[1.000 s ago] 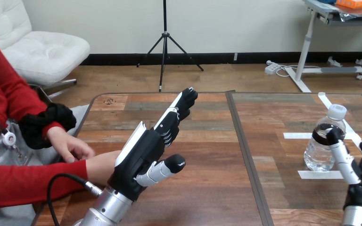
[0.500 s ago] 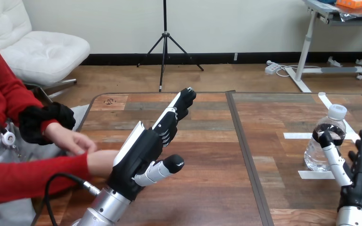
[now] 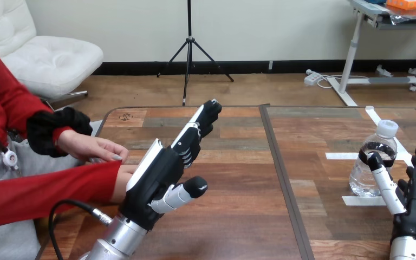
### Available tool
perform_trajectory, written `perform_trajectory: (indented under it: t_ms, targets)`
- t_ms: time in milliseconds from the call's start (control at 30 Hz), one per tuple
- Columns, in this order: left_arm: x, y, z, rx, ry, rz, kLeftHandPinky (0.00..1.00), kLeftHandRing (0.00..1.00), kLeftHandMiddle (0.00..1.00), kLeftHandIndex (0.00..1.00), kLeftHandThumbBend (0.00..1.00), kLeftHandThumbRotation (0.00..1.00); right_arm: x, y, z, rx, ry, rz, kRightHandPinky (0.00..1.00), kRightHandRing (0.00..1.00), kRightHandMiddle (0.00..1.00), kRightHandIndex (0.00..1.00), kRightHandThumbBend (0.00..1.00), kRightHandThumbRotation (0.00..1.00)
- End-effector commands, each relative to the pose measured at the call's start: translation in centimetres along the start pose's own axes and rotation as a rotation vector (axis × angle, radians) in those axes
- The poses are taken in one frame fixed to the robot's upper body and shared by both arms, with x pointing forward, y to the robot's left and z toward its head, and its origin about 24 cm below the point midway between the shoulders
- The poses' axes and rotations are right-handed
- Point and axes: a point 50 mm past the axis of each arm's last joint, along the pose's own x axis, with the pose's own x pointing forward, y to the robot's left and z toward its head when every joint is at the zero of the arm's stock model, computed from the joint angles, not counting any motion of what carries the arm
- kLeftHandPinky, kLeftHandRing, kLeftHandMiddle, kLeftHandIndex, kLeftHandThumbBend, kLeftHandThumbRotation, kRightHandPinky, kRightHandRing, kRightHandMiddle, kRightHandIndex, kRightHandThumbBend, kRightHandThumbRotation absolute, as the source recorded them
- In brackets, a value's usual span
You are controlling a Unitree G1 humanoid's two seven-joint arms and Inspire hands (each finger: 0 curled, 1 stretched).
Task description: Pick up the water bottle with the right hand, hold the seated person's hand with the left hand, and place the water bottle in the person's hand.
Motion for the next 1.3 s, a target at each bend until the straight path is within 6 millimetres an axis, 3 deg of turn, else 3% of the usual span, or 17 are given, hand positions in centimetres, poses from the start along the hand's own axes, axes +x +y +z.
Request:
perform_trajectory:
  t_ms: [0, 1267]
  targets:
    - [1.5, 1.0, 1.2, 0.043, -0.084, 0.004, 1.00, 1.00, 1.00, 1.00, 1.00, 0.86, 2.3, 0.8, 2.9, 0.011, -0.078, 0.007, 0.96, 1.00, 1.00, 1.00, 1.00, 0.69]
    - [1.4, 1.3, 1.3, 0.033, -0.104, 0.010, 1.00, 1.00, 1.00, 1.00, 1.00, 0.85, 3.8, 1.7, 3.4, -0.073, 0.003, 0.042, 0.92, 0.98, 1.00, 1.00, 1.00, 0.72]
